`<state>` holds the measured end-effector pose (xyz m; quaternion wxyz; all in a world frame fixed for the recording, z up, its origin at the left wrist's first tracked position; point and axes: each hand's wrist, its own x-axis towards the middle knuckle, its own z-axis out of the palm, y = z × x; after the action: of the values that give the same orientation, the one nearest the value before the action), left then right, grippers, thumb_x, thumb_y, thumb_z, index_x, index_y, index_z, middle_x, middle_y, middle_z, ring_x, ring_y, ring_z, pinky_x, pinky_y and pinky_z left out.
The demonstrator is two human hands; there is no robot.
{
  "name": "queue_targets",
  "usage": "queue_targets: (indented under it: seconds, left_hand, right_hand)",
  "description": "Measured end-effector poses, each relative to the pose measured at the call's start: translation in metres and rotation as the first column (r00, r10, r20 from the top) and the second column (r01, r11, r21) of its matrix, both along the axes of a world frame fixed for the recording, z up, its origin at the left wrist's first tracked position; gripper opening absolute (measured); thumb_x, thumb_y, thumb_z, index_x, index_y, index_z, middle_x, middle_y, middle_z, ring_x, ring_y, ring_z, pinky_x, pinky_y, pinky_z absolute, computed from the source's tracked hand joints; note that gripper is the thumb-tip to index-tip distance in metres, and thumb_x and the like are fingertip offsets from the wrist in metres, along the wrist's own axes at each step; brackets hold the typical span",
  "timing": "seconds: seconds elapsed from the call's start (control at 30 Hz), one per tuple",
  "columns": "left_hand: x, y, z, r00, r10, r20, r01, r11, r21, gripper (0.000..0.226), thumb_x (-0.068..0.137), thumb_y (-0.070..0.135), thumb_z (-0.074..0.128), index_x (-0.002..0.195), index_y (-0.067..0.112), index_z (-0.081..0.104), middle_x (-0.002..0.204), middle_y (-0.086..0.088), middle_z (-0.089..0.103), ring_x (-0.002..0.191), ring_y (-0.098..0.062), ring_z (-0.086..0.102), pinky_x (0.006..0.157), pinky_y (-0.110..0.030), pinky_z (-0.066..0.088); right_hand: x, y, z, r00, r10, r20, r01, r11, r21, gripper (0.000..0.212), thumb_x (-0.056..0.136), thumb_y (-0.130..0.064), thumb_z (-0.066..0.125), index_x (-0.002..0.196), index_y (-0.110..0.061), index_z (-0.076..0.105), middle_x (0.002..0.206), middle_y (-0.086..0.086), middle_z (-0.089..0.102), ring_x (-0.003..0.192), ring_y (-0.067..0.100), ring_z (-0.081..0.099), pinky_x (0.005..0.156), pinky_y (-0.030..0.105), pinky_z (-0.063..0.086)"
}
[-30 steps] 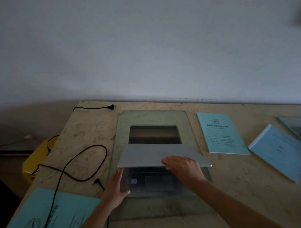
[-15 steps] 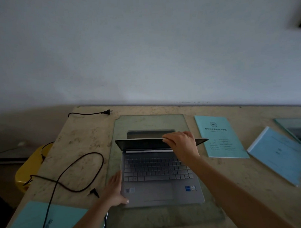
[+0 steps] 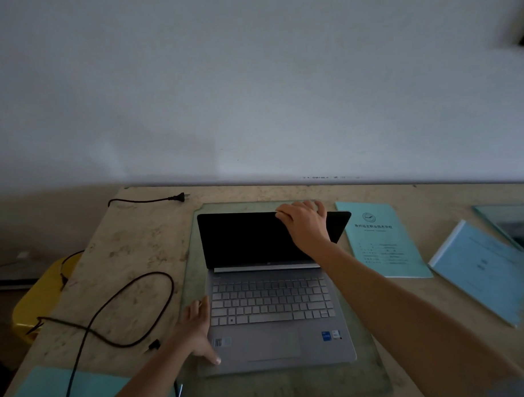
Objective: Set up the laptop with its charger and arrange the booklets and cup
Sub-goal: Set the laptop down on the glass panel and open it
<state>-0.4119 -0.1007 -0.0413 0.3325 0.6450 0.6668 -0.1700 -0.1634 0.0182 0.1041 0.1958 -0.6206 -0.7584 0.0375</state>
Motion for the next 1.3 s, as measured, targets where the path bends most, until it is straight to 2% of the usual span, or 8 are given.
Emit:
queue_targets:
  seconds: [0.33,0.53,0.67,1.0,1.17,1.3]
  left_hand:
    - [-0.005,-0.007,0.000,1.000,-0.012,-0.006,0.013,0.996,0.086,0.143,0.054,0.053,0.080,0.144,0.018,-0.026,0.156,-0.009,-0.023,0.146,-0.031,-0.010,0.117,-0.045,0.014]
    - [-0.005,-0.010,0.000,1.000,0.008,0.021,-0.009,0.996,0.088,0.141,0.057,0.051,0.080,0.143,0.019,-0.028,0.155,-0.009,-0.027,0.145,-0.031,-0.015,0.119,-0.046,0.009]
    - [-0.005,-0.010,-0.001,0.999,0.014,0.044,-0.017,0.997,0.073,0.141,0.059,0.049,0.080,0.142,0.020,-0.029,0.155,-0.009,-0.027,0.144,-0.031,-0.017,0.118,-0.049,0.007]
    - [-0.006,-0.007,-0.003,1.000,-0.019,0.017,0.018,0.997,0.070,0.141,0.058,0.049,0.080,0.143,0.016,-0.027,0.155,-0.010,-0.025,0.144,-0.032,-0.017,0.118,-0.051,0.006]
    - [-0.007,-0.014,0.000,0.998,0.015,0.062,-0.022,0.993,0.114,0.138,0.058,0.050,0.080,0.146,0.020,-0.022,0.157,-0.007,-0.021,0.146,-0.029,-0.009,0.118,-0.048,0.012]
    - [-0.009,-0.029,-0.001,0.998,0.015,0.058,-0.026,0.981,0.192,0.128,0.063,0.058,0.072,0.147,0.022,-0.018,0.159,-0.001,-0.014,0.147,-0.025,0.000,0.117,-0.048,0.017]
  right_hand:
    - [-0.003,0.011,0.001,1.000,-0.023,0.021,0.024,0.999,-0.021,0.032,0.099,-0.041,0.035,0.108,-0.029,0.064,0.113,-0.001,0.061,0.116,0.024,0.044,0.113,0.044,0.013]
    - [-0.005,0.023,0.003,0.998,-0.043,0.035,0.045,0.997,-0.059,0.032,0.099,-0.042,0.035,0.106,-0.030,0.064,0.117,0.001,0.058,0.119,0.025,0.042,0.115,0.047,0.013]
    - [-0.007,0.031,0.004,0.997,-0.058,0.041,0.061,0.995,-0.079,0.033,0.098,-0.042,0.035,0.111,-0.031,0.064,0.122,0.002,0.055,0.122,0.027,0.039,0.116,0.046,0.009]
    - [-0.008,0.040,-0.001,0.997,-0.056,0.060,0.060,0.996,-0.059,0.035,0.099,-0.042,0.033,0.114,-0.031,0.062,0.123,0.001,0.055,0.123,0.027,0.038,0.117,0.046,0.005]
    - [-0.003,0.036,-0.004,0.993,0.011,0.119,-0.005,0.999,-0.051,0.032,0.100,-0.036,0.032,0.122,-0.029,0.052,0.129,0.003,0.050,0.125,0.028,0.036,0.116,0.047,0.009]
    - [0.003,0.025,0.000,0.989,0.056,0.134,-0.047,0.996,-0.072,0.040,0.098,-0.035,0.037,0.137,-0.025,0.039,0.141,0.005,0.041,0.134,0.028,0.029,0.116,0.048,0.008]
